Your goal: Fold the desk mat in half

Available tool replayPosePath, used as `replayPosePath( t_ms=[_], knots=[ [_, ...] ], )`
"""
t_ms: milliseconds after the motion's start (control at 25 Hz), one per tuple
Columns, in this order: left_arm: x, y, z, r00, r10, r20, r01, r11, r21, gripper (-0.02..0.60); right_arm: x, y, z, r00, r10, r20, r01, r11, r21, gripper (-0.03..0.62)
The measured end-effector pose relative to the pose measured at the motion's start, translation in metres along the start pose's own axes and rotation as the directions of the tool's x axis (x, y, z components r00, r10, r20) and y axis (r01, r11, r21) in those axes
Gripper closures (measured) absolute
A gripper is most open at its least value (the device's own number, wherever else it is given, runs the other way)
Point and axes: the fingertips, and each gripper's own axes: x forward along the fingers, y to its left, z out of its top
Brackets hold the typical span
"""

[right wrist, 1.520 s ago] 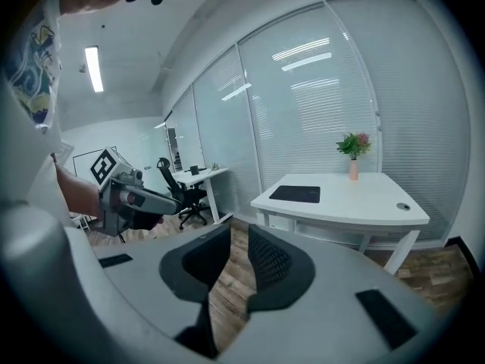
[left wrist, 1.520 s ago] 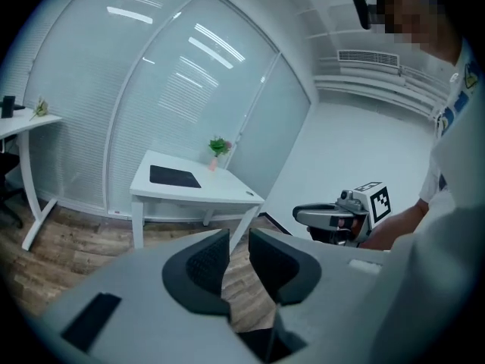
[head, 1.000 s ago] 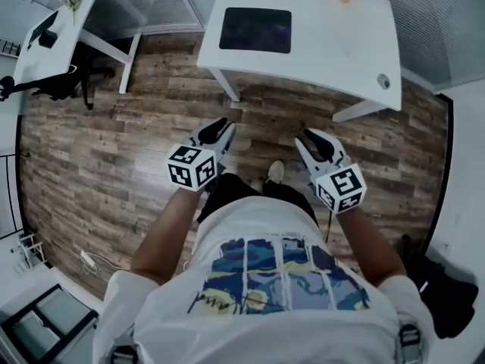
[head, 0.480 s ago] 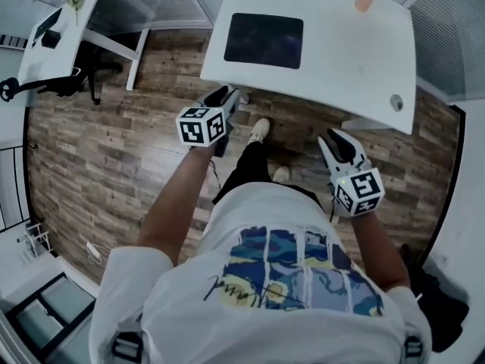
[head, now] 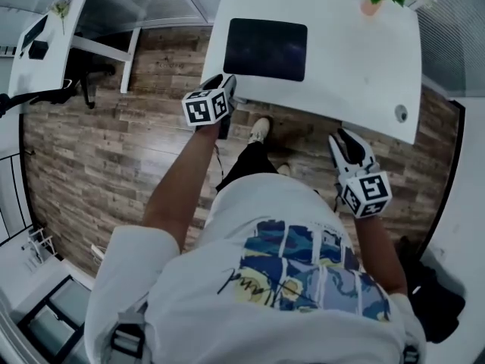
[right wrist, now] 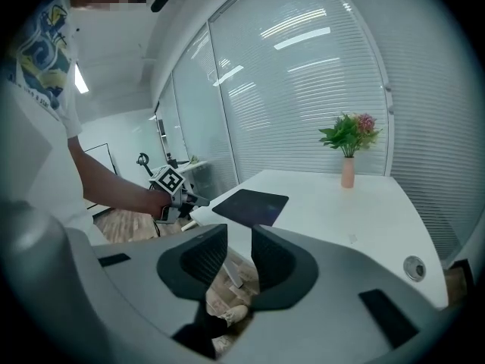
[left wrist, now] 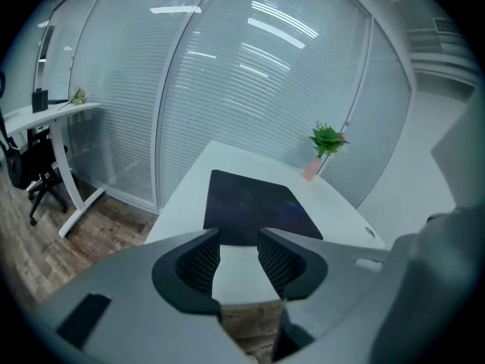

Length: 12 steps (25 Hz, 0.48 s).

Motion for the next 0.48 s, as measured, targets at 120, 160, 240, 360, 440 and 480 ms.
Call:
replayPosePath(
  t_ms=[120,160,240,360,440,480],
  knots=[
    [0.019,0.012,0.001,1.0,0.009,-0.016,-0.009,1.0,-0.027,0.436,0.008,-0.004,0.003,1.0,-0.012,-0.016,0.012,1.0,0.011,0.496],
    [0.025,0.015,0.002,1.0,0.011,-0.021,-0.011,0.999,-0.032,0.433,0.01,-0.005,0.003,1.0,-0.015,-0.022,0.015,1.0,0.015,0.496],
    [0.034,0.021,0.002,0.999,0.017,-0.03,-0.018,0.999,-0.037,0.428,0.016,-0.007,0.004,0.999,-0.019,-0.032,0.019,1.0,0.021,0.497],
    [0.044,0.027,0.003,0.999,0.02,-0.042,-0.022,0.999,-0.044,0.426,0.024,-0.007,0.006,0.999,-0.021,-0.039,0.022,0.999,0.028,0.497],
    [0.05,0.031,0.003,0.999,0.02,-0.048,-0.022,0.998,-0.055,0.425,0.029,-0.009,0.01,0.999,-0.023,-0.042,0.024,0.999,0.03,0.499],
    [0.053,0.033,0.004,0.999,0.022,-0.05,-0.024,0.998,-0.059,0.425,0.031,-0.01,0.012,0.999,-0.024,-0.043,0.026,0.999,0.03,0.5]
  ],
)
